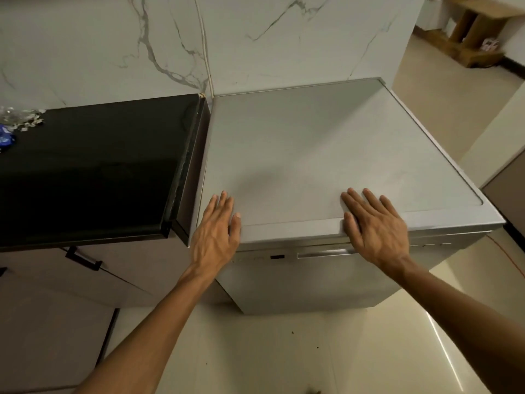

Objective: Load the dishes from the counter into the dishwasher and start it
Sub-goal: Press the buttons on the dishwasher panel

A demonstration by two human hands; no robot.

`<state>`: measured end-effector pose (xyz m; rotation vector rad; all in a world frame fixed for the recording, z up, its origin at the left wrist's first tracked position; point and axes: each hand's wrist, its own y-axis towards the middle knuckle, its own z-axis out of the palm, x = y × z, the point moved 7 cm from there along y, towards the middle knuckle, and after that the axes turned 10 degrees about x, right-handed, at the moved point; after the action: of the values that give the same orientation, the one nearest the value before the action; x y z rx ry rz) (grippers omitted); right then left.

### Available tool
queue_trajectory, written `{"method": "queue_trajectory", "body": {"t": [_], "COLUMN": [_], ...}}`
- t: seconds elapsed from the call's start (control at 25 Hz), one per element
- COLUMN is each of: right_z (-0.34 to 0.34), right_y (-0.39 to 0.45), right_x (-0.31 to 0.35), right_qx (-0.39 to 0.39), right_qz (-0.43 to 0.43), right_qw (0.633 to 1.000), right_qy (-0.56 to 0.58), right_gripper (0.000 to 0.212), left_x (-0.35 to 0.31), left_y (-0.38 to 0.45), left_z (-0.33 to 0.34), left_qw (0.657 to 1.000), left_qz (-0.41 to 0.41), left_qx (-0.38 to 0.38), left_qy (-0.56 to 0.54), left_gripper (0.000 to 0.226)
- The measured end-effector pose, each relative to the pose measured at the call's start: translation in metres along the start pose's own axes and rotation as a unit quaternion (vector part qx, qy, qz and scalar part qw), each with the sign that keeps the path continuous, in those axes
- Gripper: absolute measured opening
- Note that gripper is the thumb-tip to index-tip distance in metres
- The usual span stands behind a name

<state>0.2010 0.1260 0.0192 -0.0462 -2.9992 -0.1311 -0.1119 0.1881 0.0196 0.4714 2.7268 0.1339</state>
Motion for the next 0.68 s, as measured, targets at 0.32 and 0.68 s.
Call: {"method": "queue_trajectory", "body": {"t": [0.32,0.68], "right_z": [-0.004,0.002], "right_y": [-0.005,-0.011], "right_x": [0.002,-0.003], "right_qx": [-0.153,-0.262], "right_qz": [-0.016,-0.047], "right_qw": [0.988,0.964], "right_qy": [0.009,0.005], "right_gripper": [0.054,0.047], "left_x": [0.009,0.030], "left_y": [-0.041,-0.051], "left_z": [0.003,0.005], "left_qw": [0.993,0.979], "left_qz": [0.049,0.107], "left_qx": [-0.098,-0.060], "left_qy": [0.052,0.162], "left_gripper": [0.063,0.095]}}
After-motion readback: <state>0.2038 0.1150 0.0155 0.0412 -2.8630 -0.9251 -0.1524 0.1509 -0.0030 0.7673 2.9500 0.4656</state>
